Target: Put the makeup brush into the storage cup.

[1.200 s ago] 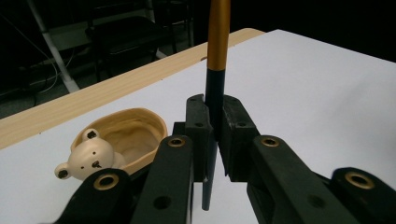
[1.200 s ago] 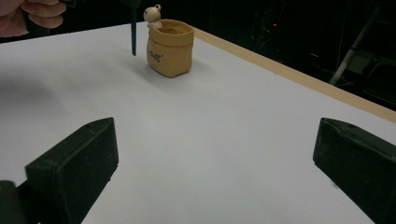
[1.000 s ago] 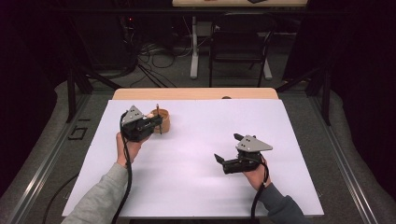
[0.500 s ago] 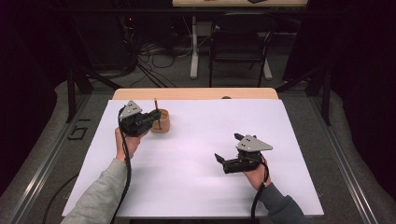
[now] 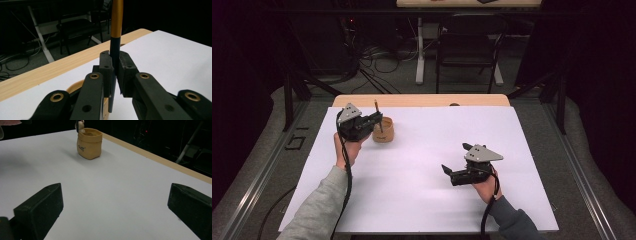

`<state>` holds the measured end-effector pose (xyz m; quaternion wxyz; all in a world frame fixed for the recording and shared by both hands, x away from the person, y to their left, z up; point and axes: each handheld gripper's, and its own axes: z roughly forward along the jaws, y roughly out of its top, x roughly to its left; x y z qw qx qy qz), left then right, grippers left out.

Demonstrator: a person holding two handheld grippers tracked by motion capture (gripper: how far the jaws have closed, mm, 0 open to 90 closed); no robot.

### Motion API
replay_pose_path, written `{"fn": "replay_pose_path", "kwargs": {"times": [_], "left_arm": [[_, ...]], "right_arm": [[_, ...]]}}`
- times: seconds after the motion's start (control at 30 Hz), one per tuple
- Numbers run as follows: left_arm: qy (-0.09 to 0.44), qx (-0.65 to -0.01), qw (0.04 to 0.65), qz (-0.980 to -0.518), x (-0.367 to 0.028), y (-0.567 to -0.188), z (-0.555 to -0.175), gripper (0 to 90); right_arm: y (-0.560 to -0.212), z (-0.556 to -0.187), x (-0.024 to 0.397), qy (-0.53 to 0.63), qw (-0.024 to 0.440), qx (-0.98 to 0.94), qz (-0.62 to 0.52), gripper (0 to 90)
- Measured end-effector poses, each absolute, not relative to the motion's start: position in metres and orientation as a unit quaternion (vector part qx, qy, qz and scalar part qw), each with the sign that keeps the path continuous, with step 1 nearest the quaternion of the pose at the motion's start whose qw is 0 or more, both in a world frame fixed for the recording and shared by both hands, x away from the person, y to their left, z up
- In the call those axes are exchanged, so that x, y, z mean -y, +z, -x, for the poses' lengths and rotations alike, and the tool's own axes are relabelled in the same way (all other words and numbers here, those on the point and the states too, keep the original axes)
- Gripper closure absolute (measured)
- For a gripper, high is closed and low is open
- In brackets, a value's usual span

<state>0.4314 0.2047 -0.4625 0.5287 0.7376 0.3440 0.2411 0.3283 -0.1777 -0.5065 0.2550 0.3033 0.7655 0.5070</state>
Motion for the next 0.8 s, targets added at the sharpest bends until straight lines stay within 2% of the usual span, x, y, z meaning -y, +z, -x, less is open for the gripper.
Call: {"fn": "replay_pose_path", "kwargs": {"times": [0.8], "left_arm": [[0.264,-0.355,0.533,-0.721,-0.206,-0.468,-0.447,82.9]], "right_arm": [[-0.507,-0.329,0.178,0.507,0.254,-0.766,-0.304,0.0]]}}
